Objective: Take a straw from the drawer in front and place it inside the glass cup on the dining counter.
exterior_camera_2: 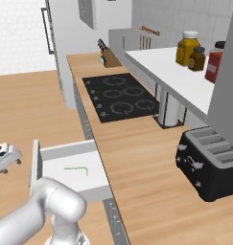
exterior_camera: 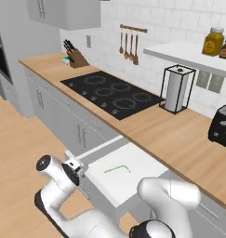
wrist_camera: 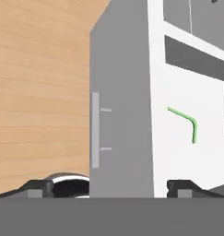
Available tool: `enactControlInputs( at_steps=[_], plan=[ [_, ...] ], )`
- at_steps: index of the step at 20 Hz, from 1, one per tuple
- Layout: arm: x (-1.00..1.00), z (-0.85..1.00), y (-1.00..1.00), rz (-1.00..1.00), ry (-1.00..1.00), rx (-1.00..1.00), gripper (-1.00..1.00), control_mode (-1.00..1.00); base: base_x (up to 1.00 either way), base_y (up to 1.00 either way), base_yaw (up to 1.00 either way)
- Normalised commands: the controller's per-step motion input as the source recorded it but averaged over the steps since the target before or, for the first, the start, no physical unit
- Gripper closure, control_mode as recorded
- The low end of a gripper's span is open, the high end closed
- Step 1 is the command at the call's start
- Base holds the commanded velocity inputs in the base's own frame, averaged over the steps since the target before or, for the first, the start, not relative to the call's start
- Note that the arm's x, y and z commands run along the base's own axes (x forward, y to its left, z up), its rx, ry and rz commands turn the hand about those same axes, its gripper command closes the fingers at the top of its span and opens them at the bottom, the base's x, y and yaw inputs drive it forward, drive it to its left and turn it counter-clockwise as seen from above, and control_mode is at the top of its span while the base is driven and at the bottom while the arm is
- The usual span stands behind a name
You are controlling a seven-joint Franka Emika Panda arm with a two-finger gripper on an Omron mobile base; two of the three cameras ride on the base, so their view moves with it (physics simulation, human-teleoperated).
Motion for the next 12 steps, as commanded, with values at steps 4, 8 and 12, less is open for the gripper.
enactControlInputs(
  at_steps=[4, 8, 12],
  plan=[
    [0.05, 0.89, -0.97, -0.07, 0.01, 0.37, -1.00, -1.00, 0.00, 0.00, 0.00],
    [0.34, 0.52, -0.99, -0.12, 0.07, 0.28, -1.00, -1.00, 0.00, 0.00, 0.00],
    [0.67, 0.06, -0.73, -0.09, 0.15, 0.15, -1.00, -1.00, 0.00, 0.00, 0.00]
  ],
)
